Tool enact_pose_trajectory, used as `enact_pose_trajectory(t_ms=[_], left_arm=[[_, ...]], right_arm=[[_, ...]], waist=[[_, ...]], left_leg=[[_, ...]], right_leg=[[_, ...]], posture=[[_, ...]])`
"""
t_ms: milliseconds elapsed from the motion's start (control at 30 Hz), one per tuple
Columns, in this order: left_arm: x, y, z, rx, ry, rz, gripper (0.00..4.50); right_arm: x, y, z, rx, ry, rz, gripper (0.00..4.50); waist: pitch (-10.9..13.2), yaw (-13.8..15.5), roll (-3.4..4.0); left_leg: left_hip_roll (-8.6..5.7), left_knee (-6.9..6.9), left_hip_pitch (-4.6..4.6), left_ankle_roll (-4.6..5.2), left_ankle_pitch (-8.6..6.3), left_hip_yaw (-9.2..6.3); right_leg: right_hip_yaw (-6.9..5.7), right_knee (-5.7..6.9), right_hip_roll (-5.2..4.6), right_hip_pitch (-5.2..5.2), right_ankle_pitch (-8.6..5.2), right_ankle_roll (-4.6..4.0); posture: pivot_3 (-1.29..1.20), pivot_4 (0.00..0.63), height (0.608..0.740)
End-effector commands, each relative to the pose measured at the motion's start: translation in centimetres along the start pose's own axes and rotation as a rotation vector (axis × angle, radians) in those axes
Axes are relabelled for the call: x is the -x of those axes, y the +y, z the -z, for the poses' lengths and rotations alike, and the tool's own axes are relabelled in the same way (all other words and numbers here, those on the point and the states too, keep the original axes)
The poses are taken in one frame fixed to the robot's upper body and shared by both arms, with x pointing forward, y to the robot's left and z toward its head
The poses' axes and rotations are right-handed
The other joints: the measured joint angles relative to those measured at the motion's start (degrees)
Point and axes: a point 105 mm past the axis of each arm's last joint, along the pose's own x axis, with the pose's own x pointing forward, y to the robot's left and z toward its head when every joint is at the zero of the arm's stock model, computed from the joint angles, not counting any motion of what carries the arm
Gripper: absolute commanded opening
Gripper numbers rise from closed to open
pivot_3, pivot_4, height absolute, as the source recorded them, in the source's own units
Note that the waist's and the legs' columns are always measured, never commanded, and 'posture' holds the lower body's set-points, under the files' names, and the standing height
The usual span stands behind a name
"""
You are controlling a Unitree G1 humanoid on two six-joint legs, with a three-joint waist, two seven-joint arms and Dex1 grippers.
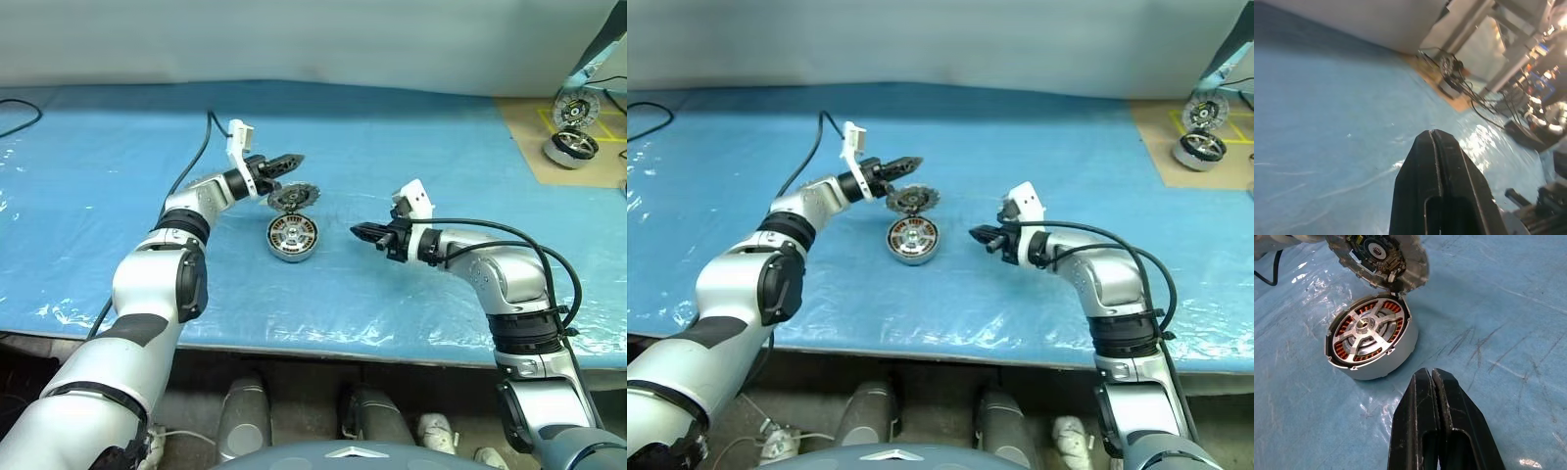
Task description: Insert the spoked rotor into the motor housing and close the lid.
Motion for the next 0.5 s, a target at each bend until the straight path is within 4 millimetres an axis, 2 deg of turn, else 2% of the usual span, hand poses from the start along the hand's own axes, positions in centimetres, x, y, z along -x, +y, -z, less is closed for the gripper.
enact_pose_trajectory(t_ms=[33, 133, 267, 400, 500], left_arm=[[-0.5, -2.3, -0.9, -0.068, 0.089, 0.169, 0.04], [0.0, -2.8, 1.2, -0.116, 0.228, 0.243, 0.04], [1.1, -2.4, 4.4, -0.215, 0.411, 0.282, 0.04], [2.4, -2.5, 6.3, -0.276, 0.535, 0.344, 0.04], [3.1, -2.4, 7.7, -0.315, 0.605, 0.370, 0.04]], right_arm=[[0.7, 1.2, -0.9, 0.053, -0.027, -0.039, 0.00], [0.9, 0.9, -1.2, 0.056, -0.034, -0.023, 0.00], [1.2, 0.2, -2.0, 0.043, -0.065, 0.014, 0.00], [2.4, 0.3, -3.7, 0.047, -0.111, -0.001, 0.00], [3.1, 0.0, -4.0, 0.072, -0.102, 0.006, 0.00]], waist=[[0.0, 0.1, 0.00], [0.0, 0.1, 0.00], [0.0, 0.1, 0.00], [0.0, 0.2, 0.01], [0.0, 0.8, 0.03]], left_leg=[[0.00, 0.00, -0.03, 0.00, 0.00, -0.04], [0.01, 0.01, -0.05, 0.01, 0.00, -0.11], [0.02, 0.03, 0.01, 0.01, 0.00, -0.52], [0.02, 0.05, -0.01, 0.04, 0.02, -0.68], [0.05, 0.07, -0.01, 0.07, 0.04, -0.70]], right_leg=[[-0.06, -0.02, -0.01, 0.00, 0.00, 0.00], [-0.13, 0.00, -0.02, 0.00, 0.00, 0.00], [-0.18, 0.01, -0.12, 0.14, 0.00, -0.01], [-0.26, -0.01, -0.15, 0.21, 0.00, -0.01], [-0.34, -0.01, -0.13, 0.25, 0.00, -0.01]], posture=[[0.00, 0.150, 0.740], [0.00, 0.150, 0.740], [0.00, 0.150, 0.740], [0.00, 0.150, 0.740], [0.00, 0.150, 0.740]])
